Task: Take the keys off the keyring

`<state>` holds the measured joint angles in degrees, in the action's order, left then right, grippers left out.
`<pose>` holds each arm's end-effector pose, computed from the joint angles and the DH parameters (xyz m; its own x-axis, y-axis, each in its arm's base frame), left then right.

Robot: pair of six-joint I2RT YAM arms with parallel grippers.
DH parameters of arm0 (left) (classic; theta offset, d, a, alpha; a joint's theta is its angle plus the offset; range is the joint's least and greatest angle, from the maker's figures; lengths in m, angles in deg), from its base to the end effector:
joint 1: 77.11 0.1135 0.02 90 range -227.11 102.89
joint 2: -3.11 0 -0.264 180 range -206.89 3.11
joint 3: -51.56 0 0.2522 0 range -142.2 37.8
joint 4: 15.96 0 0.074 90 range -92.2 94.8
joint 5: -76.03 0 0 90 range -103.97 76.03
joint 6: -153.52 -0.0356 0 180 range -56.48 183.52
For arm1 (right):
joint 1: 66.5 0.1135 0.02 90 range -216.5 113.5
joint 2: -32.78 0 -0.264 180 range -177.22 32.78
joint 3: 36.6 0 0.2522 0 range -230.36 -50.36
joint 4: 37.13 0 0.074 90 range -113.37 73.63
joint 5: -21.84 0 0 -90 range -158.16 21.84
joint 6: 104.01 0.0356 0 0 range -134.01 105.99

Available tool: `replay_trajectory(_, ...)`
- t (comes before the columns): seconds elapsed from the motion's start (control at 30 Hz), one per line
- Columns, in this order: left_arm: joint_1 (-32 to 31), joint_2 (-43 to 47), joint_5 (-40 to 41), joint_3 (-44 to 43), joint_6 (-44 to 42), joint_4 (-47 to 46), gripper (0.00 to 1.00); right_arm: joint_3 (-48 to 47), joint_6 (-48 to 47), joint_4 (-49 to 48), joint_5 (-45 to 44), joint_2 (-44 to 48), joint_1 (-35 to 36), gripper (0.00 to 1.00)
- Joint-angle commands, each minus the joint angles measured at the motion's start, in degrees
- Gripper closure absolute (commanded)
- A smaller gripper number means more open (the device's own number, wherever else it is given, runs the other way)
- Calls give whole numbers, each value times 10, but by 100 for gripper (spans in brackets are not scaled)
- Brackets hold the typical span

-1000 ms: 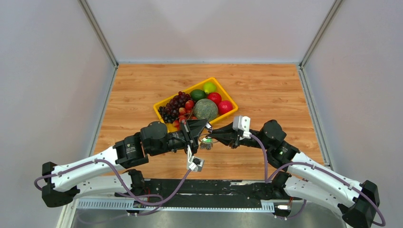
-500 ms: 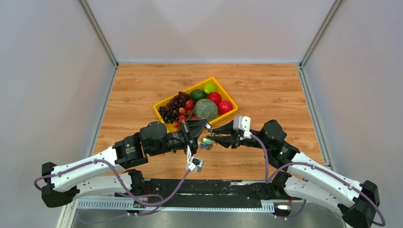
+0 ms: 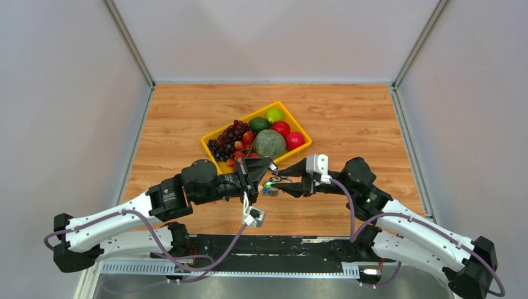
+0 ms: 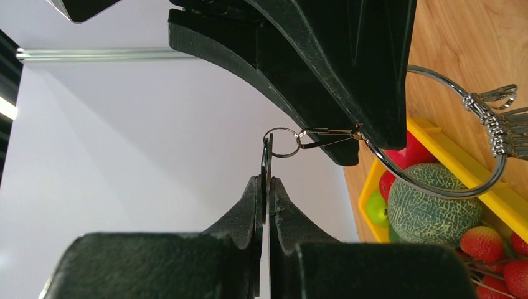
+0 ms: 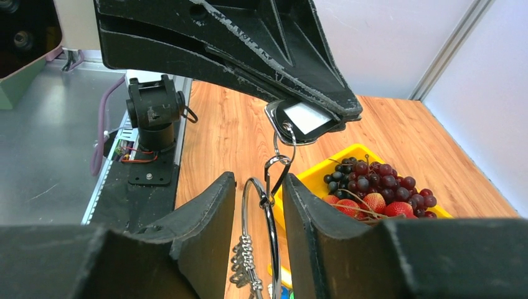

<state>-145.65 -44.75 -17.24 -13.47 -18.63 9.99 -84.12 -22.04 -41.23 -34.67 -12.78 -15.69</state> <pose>0.0684 -0.1795 0.3670 0.9333 0.3293 -0.1436 0.1850 -0.0980 0.9778 0.1050 0.1599 0.3216 0.2048 0.0668 -0.9765 -0.9741 0.1121 -0.1966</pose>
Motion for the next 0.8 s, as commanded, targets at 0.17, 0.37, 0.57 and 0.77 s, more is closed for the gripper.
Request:
replay_trajectory(0.17,0,12,-25,-22,9,-9,100,-22,4,-28,46,-5,-2,62)
replay_trajectory(0.37,1,14,-33,-22,9,-7,100,-23,6,-32,55,-3,-1,62)
replay_trajectory(0.57,1,15,-37,-23,11,-7,100,-21,10,-33,51,-1,-2,67)
replay_trajectory(0.77,1,17,-26,-18,8,-6,100,-12,13,-38,42,12,-3,71)
